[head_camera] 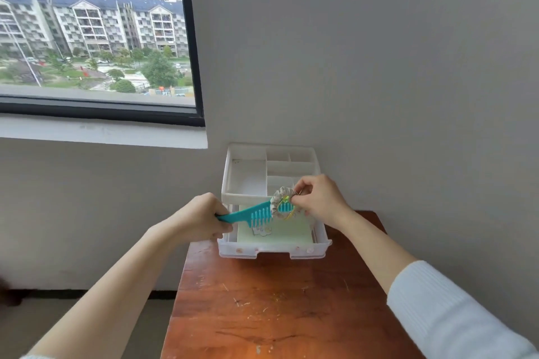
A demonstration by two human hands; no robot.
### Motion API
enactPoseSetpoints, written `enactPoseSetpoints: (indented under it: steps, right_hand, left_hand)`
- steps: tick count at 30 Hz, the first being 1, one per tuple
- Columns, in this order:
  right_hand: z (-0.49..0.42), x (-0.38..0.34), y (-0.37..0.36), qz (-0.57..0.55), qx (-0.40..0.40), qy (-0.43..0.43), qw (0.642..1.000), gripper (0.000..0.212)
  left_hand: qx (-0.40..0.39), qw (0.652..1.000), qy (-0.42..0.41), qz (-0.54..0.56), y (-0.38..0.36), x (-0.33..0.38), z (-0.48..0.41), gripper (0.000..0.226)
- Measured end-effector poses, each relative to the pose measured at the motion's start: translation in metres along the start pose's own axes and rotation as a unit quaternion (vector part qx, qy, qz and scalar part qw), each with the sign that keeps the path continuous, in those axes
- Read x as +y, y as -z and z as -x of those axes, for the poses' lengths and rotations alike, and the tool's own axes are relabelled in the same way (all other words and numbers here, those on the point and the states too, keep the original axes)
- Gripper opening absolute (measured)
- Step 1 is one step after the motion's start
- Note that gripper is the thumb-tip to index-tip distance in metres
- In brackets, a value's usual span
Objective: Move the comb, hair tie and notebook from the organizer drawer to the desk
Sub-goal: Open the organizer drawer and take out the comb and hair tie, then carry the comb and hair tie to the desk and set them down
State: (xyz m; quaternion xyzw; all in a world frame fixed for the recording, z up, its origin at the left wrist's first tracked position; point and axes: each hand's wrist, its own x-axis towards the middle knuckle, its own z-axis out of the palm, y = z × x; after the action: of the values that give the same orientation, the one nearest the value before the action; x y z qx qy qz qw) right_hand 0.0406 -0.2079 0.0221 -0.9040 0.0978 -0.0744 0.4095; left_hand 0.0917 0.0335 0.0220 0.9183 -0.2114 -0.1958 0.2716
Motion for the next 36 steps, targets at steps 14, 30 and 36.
enactPoseSetpoints:
  steps: [14,30,36]
  right_hand:
    - [0.113,-0.052,-0.076,-0.077,-0.176,0.162,0.968,0.017]
    - [0.507,-0.201,-0.256,-0.034,-0.480,0.361,0.799,0.010]
    - [0.760,-0.262,-0.309,-0.041,-0.565,0.414,0.713,0.019]
  left_hand:
    - [0.282,0.847,0.218,0.396,-0.118,-0.020,0.229,0.019]
    - [0.564,0.576,0.381,0.452,-0.250,-0.049,0.677,0.023]
    - [0.652,0.449,0.444,0.420,-0.333,-0.047,0.910,0.014]
